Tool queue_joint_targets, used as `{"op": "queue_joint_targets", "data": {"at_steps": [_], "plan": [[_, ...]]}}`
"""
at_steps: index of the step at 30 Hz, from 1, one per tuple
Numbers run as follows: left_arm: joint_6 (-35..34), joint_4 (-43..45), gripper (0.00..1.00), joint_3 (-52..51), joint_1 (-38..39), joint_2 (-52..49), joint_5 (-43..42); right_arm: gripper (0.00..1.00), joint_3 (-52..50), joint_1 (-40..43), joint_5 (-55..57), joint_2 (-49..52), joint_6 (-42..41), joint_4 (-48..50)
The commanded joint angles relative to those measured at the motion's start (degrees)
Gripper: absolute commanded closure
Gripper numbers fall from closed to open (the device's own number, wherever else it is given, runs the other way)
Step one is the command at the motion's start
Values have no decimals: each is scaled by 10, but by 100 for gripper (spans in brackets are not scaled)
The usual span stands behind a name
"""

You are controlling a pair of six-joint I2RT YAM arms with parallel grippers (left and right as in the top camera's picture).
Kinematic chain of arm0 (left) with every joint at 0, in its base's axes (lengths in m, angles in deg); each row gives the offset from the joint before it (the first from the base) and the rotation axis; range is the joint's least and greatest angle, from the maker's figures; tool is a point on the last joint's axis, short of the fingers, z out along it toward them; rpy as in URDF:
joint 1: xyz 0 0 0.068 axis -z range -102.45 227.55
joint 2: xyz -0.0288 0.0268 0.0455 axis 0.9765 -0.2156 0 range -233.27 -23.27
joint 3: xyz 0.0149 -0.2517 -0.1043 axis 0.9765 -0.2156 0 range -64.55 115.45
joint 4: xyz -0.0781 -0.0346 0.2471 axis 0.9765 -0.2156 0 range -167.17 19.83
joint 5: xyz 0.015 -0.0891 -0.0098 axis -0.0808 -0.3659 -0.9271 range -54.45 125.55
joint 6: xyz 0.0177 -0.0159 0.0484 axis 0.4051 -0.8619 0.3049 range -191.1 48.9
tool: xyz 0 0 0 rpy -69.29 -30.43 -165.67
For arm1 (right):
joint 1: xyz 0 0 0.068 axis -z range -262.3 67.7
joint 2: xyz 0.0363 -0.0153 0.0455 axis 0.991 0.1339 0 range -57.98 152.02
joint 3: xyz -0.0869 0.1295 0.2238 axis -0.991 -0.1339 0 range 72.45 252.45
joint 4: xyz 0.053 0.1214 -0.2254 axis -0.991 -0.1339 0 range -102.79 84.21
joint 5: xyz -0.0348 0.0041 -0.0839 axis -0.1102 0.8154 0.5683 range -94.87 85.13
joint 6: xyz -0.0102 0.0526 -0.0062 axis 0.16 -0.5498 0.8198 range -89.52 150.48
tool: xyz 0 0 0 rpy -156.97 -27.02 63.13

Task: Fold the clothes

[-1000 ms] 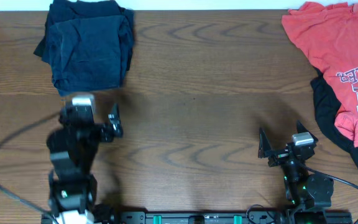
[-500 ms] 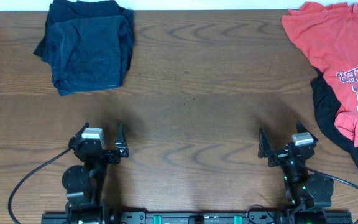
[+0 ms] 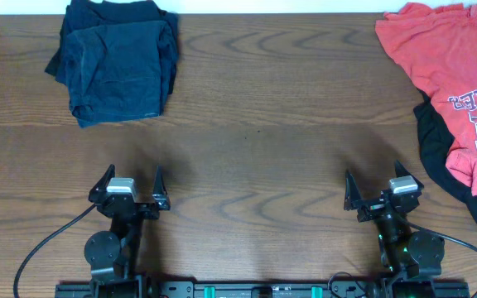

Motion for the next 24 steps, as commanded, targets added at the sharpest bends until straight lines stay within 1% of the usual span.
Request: {"op": "queue_joint_targets", "data": {"at_steps": [1, 3, 24], "plan": [[8, -25, 2, -5, 0, 6, 5, 1, -2, -5, 1, -4, 6, -2], [8, -37, 2, -5, 0, 6, 5, 1, -2, -5, 1, -4, 6, -2], [8, -35, 2, -5, 0, 4, 5, 1, -2, -5, 1, -4, 6, -2]]}}
